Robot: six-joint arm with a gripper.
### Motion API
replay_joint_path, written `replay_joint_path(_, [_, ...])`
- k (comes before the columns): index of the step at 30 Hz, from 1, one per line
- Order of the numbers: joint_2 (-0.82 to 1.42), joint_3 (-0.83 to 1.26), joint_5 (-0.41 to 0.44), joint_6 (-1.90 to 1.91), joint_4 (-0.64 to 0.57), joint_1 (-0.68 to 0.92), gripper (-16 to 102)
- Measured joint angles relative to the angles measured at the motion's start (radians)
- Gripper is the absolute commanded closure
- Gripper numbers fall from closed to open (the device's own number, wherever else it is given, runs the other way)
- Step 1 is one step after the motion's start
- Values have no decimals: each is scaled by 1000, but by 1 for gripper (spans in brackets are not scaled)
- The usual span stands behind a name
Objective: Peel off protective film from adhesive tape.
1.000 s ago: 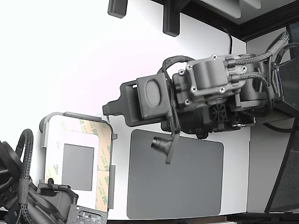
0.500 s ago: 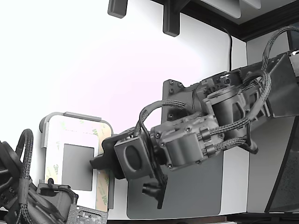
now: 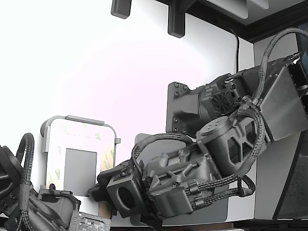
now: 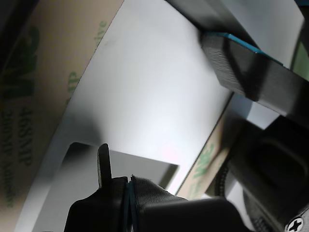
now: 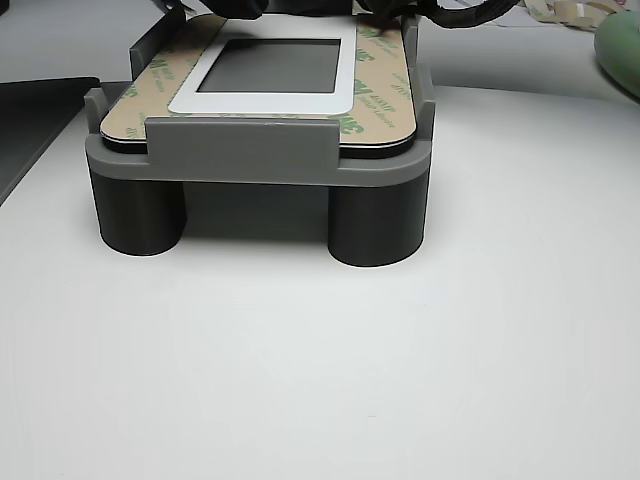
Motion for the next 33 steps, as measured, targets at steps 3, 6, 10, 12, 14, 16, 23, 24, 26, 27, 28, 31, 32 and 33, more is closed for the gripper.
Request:
replay_joint_path(3, [-31,-31,0,-8,5,9,97])
replay_joint_path(6, [-49,-60,2,-35,25,17,97])
replay_joint_path(10, [-54,-75,14,-54,38,35,97])
replay_joint_path(12, [-63,-81,18,-55,40,44,97])
replay_joint_path(14, [-75,-95,20,-55,46,51,97])
replay_joint_path(16, [-95,-114,25,-55,54,58,97])
replay_joint_path(23, [-133,-155,37,-74,75,67,97])
replay_joint_path(24, [-138,-161,37,-78,81,67,97])
replay_joint_path(26, [-150,-176,38,-80,97,67,97])
replay_joint_path(27, [-156,-183,38,-81,103,67,97])
replay_joint_path(28, [-158,-186,40,-81,103,67,97])
replay_joint_path(31, [-158,-186,40,-83,104,69,97])
replay_joint_path(32, [-158,-186,40,-83,104,69,97])
replay_joint_path(33, [-160,-186,41,-83,104,69,97])
